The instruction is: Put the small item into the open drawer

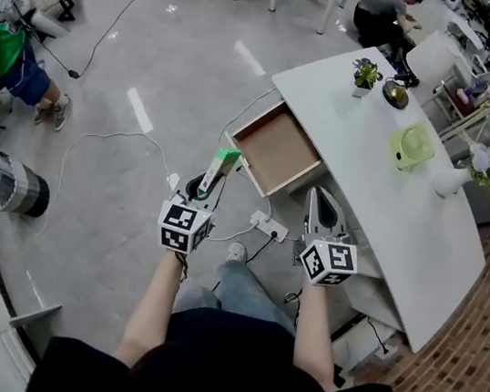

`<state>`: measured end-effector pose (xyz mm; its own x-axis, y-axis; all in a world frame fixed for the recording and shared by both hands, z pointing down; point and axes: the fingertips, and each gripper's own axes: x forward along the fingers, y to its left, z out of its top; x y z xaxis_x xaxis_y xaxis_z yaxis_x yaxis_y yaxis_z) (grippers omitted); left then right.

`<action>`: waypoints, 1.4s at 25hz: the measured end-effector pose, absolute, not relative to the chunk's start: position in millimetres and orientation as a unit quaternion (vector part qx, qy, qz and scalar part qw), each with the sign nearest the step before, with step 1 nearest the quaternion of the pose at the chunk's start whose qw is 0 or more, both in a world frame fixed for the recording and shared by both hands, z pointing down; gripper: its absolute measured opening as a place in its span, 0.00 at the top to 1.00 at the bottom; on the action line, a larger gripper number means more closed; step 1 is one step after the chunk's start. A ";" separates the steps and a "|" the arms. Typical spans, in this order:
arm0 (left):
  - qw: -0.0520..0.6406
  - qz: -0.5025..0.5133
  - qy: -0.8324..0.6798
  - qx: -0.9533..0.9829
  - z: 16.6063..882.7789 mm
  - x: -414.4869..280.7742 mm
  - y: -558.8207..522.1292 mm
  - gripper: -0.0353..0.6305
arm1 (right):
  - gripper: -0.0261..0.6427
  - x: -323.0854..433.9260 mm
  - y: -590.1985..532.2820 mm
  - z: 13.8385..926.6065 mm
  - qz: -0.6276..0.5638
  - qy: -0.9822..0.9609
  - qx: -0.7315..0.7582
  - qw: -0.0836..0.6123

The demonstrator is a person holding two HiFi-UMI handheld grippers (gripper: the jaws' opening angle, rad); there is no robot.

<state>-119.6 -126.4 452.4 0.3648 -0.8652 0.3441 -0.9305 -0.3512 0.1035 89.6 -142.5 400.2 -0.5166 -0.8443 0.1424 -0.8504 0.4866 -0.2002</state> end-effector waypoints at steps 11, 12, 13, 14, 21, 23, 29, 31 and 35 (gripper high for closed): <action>0.169 0.125 -0.525 0.824 464.6 -116.1 -219.6 0.81 | 0.96 67.7 -228.2 412.8 0.144 -0.858 0.492 0.036; 0.172 0.127 -0.522 0.826 467.2 -116.2 -225.1 0.81 | 0.96 66.5 -233.0 414.3 0.145 -0.856 0.495 0.039; 0.174 0.131 -0.517 0.828 470.4 -115.9 -230.3 0.81 | 0.96 65.6 -237.5 416.7 0.147 -0.854 0.498 0.042; 0.177 0.136 -0.512 0.829 474.3 -115.2 -235.2 0.81 | 0.96 64.7 -241.8 420.0 0.150 -0.851 0.501 0.044; 0.187 0.168 -0.477 0.842 507.7 -103.8 -276.2 0.81 | 0.96 53.8 -280.1 447.3 0.165 -0.841 0.513 0.050; 0.194 0.173 -0.466 0.846 520.9 -94.8 -288.2 0.81 | 0.96 53.3 -289.1 460.6 0.170 -0.838 0.515 0.055; 0.209 0.188 -0.440 0.853 570.0 -65.6 -333.4 0.81 | 0.96 58.3 -314.4 521.7 0.196 -0.824 0.526 0.073; 0.216 0.197 -0.432 0.853 590.7 -55.7 -347.2 0.81 | 0.96 60.1 -321.6 547.5 0.207 -0.819 0.529 0.082; 0.234 0.218 -0.416 0.851 636.1 -36.9 -366.8 0.81 | 0.96 61.7 -333.5 596.6 0.225 -0.811 0.530 0.103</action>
<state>-36.9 -366.8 636.1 0.5595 -0.6059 0.5656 -0.8098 -0.5449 0.2174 61.7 -333.5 596.6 -0.4178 -0.8133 0.4051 -0.9057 0.3376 -0.2563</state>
